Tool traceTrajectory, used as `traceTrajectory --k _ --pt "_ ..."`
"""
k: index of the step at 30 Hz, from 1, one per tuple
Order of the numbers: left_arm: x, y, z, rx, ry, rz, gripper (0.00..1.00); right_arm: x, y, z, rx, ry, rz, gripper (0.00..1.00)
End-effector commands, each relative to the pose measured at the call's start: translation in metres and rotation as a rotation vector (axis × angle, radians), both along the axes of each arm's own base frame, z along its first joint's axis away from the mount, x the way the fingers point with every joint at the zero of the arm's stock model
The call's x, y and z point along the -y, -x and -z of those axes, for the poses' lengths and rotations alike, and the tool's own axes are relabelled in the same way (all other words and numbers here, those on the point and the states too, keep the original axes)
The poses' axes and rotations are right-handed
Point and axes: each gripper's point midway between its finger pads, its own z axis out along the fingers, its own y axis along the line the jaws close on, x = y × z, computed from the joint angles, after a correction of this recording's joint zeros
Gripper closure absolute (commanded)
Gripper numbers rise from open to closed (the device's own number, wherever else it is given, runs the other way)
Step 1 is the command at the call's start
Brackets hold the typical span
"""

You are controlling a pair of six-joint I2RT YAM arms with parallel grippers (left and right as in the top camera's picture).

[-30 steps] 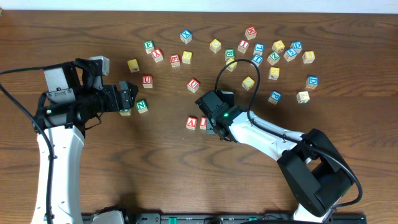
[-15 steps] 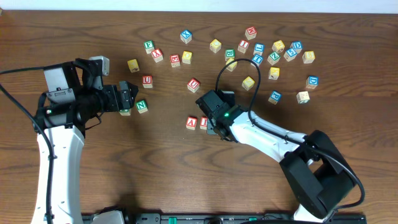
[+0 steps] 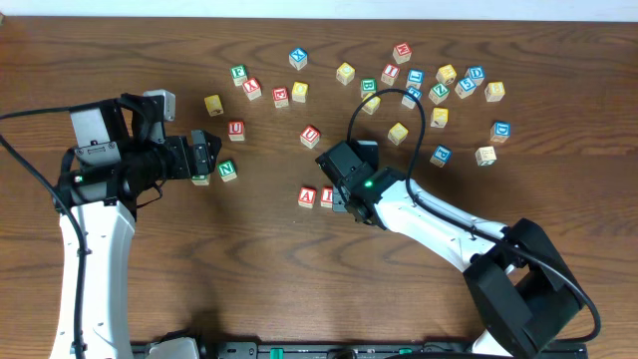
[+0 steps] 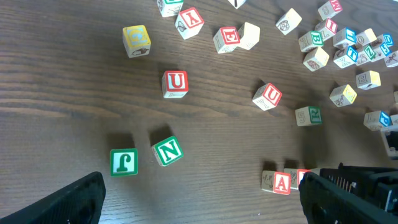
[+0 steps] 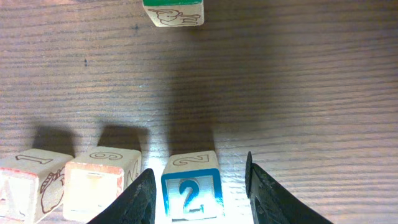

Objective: Spell out AI2
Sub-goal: 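Open the right gripper and lift it off the blue 2 block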

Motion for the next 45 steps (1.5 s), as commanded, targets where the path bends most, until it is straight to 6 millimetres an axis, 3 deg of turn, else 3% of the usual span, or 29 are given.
traceTrajectory --k 1,10,17,30,45 --pt "-0.002 -0.003 -0.005 0.015 -0.009 0.007 0.02 0.002 -0.018 -0.029 0.092 0.017 0.016 0.58" --pt "-0.002 -0.003 -0.005 0.015 -0.009 0.007 0.02 0.038 -0.024 -0.041 0.162 0.168 0.148 0.55" --pt "-0.002 -0.003 -0.004 0.015 -0.009 0.007 0.02 0.056 -0.002 -0.032 0.068 0.212 0.207 0.57" --pt "-0.002 -0.003 -0.004 0.015 -0.009 0.007 0.02 0.044 0.026 -0.017 -0.078 0.151 0.186 0.61" --pt "-0.002 -0.003 -0.005 0.015 -0.009 0.007 0.02 0.042 0.026 0.003 -0.046 0.124 0.185 0.60"
